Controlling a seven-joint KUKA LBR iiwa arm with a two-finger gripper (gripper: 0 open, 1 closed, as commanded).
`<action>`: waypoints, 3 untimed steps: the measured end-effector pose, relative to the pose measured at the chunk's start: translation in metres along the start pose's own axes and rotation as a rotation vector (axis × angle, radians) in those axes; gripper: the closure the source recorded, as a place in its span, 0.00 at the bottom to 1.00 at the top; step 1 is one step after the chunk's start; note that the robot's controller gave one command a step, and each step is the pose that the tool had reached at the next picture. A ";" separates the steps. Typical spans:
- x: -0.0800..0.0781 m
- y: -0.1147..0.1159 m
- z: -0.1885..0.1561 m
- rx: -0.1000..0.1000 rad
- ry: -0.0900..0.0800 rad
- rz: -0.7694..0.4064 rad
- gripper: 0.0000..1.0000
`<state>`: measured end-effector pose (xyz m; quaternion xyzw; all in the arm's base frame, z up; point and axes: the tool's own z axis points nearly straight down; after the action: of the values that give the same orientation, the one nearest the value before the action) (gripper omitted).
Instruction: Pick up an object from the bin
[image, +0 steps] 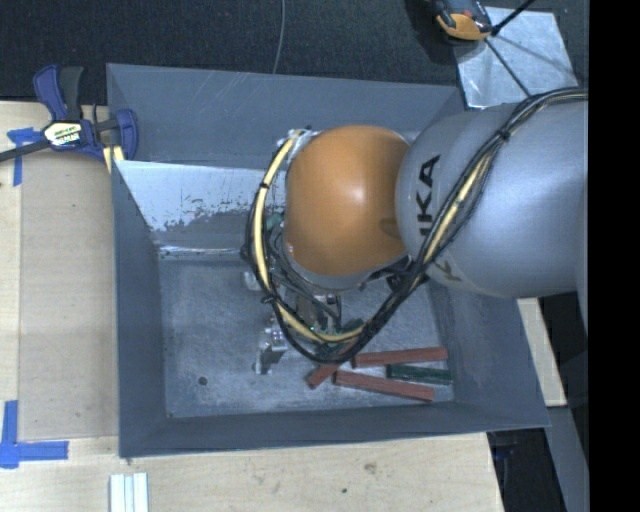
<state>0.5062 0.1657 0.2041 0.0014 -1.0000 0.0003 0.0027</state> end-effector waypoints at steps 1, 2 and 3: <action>-0.002 -0.001 -0.004 -0.002 -0.008 0.003 0.00; 0.005 -0.054 0.039 -0.003 -0.011 0.022 0.00; -0.008 -0.057 0.118 -0.020 -0.062 0.132 1.00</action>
Offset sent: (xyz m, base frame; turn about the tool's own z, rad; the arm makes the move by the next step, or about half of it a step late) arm -0.0124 -0.1152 -0.0872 0.0529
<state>0.5132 0.1086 0.0856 -0.0646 -0.9975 -0.0096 -0.0283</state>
